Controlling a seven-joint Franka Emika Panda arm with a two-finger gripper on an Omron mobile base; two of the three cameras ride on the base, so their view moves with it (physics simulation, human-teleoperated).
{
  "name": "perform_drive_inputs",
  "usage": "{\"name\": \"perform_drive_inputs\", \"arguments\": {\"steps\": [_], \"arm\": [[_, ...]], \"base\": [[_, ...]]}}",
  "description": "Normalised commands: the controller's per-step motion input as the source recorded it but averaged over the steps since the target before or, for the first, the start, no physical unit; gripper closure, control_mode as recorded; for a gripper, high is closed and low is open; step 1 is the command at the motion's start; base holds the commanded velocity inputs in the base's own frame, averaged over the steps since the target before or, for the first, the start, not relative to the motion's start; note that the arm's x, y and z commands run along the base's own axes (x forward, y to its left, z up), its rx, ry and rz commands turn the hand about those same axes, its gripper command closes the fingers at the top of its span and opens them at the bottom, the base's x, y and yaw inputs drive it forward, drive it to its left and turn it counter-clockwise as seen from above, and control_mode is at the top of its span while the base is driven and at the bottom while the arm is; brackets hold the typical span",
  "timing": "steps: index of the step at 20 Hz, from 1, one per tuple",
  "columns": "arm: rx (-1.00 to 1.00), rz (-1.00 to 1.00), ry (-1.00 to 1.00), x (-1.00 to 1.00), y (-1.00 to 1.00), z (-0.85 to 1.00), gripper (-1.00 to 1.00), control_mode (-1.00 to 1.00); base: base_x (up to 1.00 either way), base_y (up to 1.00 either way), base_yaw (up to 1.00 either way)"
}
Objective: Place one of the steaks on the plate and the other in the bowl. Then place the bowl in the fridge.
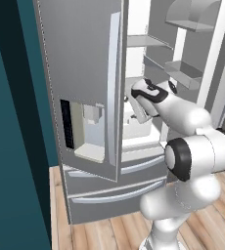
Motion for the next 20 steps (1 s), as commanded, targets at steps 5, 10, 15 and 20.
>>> {"name": "perform_drive_inputs", "arguments": {"steps": [5,10,15,20], "arm": [[0.00,0.00,0.00,0.44,0.00,-0.25,-1.00,-1.00],[0.00,0.00,0.00,0.50,0.00,-0.21,-1.00,-1.00],[0.02,0.02,0.02,0.35,0.02,-0.08,-1.00,-1.00],[0.07,0.07,0.05,0.04,0.20,-0.02,-1.00,-1.00]], "base": [[0.00,0.00,0.00],[0.00,0.00,0.00],[0.00,0.00,0.00],[0.00,0.00,0.00]]}}
